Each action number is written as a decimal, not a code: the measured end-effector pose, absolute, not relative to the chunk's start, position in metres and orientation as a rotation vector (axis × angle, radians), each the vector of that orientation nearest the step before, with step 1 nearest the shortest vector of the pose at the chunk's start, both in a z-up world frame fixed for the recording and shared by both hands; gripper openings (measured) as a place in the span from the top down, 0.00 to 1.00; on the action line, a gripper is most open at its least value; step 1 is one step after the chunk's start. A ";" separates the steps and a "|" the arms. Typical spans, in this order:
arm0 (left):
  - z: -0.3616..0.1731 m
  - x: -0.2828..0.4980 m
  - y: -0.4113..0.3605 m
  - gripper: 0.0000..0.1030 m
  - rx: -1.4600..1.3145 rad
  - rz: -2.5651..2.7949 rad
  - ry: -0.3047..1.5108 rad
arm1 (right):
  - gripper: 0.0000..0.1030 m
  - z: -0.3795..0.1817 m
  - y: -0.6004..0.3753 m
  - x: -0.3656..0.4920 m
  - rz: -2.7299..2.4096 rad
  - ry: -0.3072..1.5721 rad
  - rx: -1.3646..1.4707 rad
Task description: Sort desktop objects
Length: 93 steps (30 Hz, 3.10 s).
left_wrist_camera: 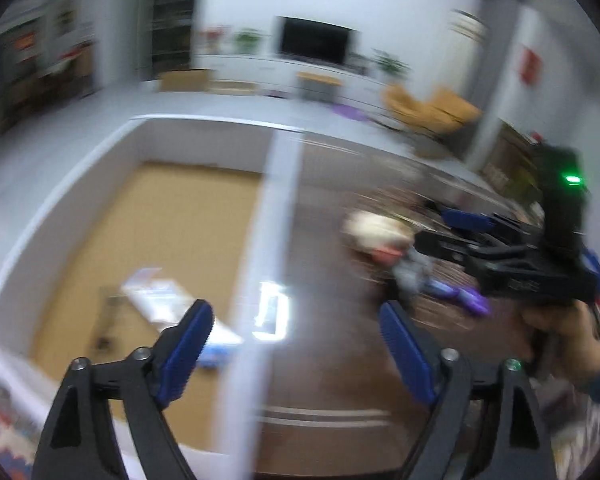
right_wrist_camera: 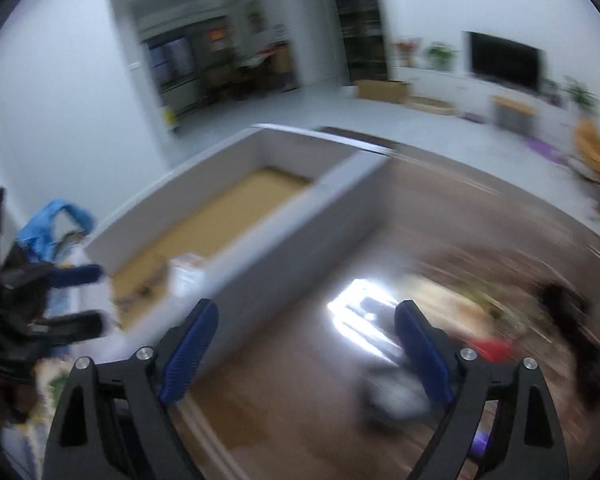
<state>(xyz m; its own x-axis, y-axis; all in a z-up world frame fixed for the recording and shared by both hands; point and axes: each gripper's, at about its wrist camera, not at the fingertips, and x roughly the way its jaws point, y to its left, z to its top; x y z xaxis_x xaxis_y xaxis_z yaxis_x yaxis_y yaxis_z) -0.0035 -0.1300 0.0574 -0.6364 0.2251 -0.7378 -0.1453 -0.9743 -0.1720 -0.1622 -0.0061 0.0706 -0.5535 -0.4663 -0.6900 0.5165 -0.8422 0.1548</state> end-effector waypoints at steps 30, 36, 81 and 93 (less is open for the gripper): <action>-0.087 -0.100 0.059 0.00 -1.363 2.610 0.149 | 0.00 -0.062 0.189 -0.079 -2.682 0.125 1.383; -0.089 -0.100 0.064 0.00 -1.363 2.610 0.153 | 0.00 -0.062 0.189 -0.079 -2.683 0.125 1.382; -0.091 -0.104 0.074 0.00 -1.343 2.599 0.164 | 0.00 -0.059 0.171 -0.142 -2.708 0.100 1.395; -0.091 -0.104 0.074 0.00 -1.343 2.599 0.164 | 0.00 -0.059 0.171 -0.142 -2.708 0.100 1.395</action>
